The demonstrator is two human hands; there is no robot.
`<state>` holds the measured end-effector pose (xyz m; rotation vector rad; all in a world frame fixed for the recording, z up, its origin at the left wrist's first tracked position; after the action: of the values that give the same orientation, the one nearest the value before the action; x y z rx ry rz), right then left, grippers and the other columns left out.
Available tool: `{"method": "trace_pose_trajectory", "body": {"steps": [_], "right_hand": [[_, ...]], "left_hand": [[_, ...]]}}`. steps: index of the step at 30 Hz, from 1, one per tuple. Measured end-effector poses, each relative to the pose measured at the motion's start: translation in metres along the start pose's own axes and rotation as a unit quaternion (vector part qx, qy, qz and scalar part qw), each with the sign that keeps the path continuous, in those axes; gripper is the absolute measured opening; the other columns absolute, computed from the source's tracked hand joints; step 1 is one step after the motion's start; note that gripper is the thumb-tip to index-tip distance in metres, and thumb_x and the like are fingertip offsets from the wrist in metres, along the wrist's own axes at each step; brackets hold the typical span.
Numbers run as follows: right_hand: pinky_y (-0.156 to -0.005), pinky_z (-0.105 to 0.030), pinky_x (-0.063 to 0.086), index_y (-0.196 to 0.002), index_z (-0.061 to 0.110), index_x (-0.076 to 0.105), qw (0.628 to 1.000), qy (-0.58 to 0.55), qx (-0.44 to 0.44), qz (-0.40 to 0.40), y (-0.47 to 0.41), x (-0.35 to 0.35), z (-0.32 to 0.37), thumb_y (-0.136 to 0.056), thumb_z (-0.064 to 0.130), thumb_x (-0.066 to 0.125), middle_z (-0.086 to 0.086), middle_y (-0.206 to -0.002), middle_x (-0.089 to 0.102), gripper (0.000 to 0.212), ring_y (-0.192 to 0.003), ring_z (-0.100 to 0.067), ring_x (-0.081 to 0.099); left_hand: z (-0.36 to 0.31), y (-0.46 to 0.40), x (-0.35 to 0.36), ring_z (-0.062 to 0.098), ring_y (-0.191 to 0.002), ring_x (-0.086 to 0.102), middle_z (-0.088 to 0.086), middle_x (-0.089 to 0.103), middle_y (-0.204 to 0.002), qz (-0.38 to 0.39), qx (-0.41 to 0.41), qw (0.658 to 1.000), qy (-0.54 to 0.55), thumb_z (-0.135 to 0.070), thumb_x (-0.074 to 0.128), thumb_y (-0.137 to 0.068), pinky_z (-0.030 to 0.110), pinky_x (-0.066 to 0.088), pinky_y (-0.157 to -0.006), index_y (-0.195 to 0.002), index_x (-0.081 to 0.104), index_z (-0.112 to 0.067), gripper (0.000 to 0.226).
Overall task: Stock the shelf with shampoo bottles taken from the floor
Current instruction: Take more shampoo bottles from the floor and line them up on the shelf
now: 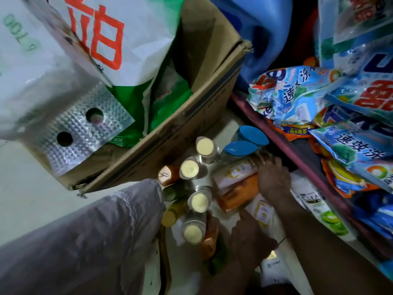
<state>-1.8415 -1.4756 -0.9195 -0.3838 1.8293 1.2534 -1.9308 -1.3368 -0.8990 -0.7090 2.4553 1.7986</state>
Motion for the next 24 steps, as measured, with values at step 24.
{"method": "trace_pose_trajectory", "body": {"steps": [24], "right_hand": [[-0.087, -0.036, 0.045, -0.136, 0.022, 0.041, 0.988, -0.067, -0.113, 0.083, 0.071, -0.027, 0.002, -0.084, 0.045, 0.060, -0.010, -0.127, 0.058, 0.059, -0.114, -0.030, 0.057]], "left_hand": [[-0.010, 0.026, -0.027, 0.026, -0.071, 0.066, 0.017, 0.068, -0.091, 0.092, -0.036, 0.980, 0.170, -0.019, 0.079, -0.073, 0.042, 0.058, -0.075, -0.096, 0.066, 0.002, 0.033]]}}
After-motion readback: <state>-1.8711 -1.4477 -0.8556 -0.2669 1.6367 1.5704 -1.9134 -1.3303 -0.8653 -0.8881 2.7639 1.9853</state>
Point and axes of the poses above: each hand's wrist, its own y-axis away from the middle knuckle, its own x-axis out of the palm, z = x × y, the point moved 8 cm from there along -y, towards the middle knuckle
